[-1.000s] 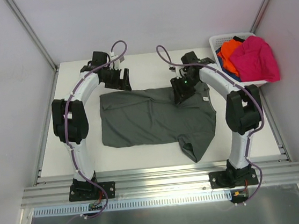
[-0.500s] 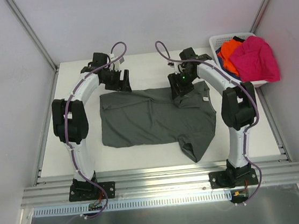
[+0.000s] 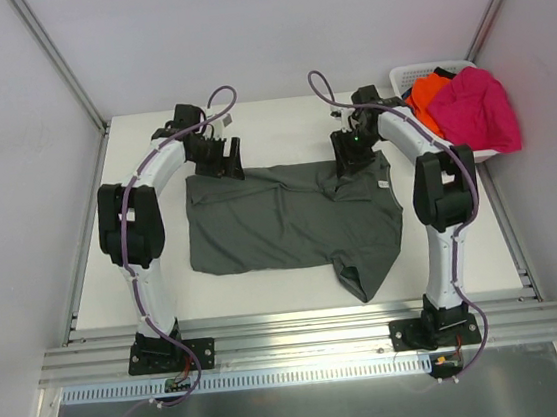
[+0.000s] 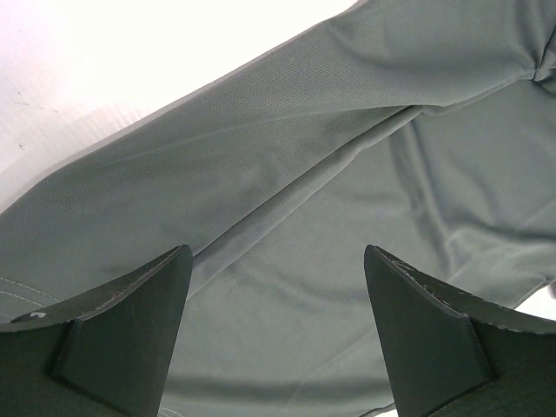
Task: Fold and stack the t-shirts
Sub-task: Fold the tshirt
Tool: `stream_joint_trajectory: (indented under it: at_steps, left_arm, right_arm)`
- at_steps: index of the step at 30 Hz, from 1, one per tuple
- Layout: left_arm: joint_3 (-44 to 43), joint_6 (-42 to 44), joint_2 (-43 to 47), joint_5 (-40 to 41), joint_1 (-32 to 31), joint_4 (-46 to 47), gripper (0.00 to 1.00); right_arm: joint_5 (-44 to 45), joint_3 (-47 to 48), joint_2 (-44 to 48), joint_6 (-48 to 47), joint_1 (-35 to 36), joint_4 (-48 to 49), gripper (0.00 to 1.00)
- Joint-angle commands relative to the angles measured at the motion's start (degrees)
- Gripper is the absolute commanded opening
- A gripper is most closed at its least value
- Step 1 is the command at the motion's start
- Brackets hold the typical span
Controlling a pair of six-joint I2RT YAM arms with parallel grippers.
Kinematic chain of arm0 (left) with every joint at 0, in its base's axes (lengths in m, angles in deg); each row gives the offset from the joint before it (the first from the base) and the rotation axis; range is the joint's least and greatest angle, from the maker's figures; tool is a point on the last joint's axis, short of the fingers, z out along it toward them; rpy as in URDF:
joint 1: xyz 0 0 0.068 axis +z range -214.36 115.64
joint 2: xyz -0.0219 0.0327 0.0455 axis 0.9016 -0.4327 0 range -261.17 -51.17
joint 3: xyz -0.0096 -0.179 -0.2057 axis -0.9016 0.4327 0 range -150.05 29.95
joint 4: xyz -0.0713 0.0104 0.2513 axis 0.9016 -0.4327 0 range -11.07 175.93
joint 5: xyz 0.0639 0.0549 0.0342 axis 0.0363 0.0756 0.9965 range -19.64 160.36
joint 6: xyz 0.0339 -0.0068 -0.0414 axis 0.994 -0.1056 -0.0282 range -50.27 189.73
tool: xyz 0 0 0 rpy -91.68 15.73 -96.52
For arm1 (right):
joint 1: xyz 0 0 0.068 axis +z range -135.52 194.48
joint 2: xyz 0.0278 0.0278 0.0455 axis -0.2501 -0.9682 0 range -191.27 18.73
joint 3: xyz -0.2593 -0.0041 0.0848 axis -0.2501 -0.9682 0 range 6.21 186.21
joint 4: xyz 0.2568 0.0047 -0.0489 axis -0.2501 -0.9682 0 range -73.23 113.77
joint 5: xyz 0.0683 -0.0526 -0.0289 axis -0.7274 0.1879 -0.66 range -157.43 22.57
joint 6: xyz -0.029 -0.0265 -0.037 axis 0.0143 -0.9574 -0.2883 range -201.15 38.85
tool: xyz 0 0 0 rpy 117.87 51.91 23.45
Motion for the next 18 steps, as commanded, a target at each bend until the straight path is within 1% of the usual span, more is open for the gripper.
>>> stream_joint_trajectory:
  at_steps: [1, 5, 12, 18]
  left_arm:
    - [-0.05, 1.0, 1.79, 0.64, 1.11, -1.93, 0.81]
    - [0.39, 1.44, 1.44, 0.9, 1.82, -2.9, 0.81]
    - [0.66, 1.53, 0.56, 0.2, 2.08, -4.57, 0.81]
    - [-1.62, 0.91, -2.42, -1.03, 2.08, -6.59, 0.81]
  right_arm:
    - [0.42, 3.21, -1.09, -0.55, 0.19, 0.6, 0.49]
    - [1.03, 4.79, -2.93, -0.2, -0.95, 0.6, 0.48]
    - [2.61, 6.81, -4.52, 2.26, -5.34, 0.77, 0.53]
    - [4.11, 8.31, -6.54, 1.91, -8.25, 1.56, 0.54]
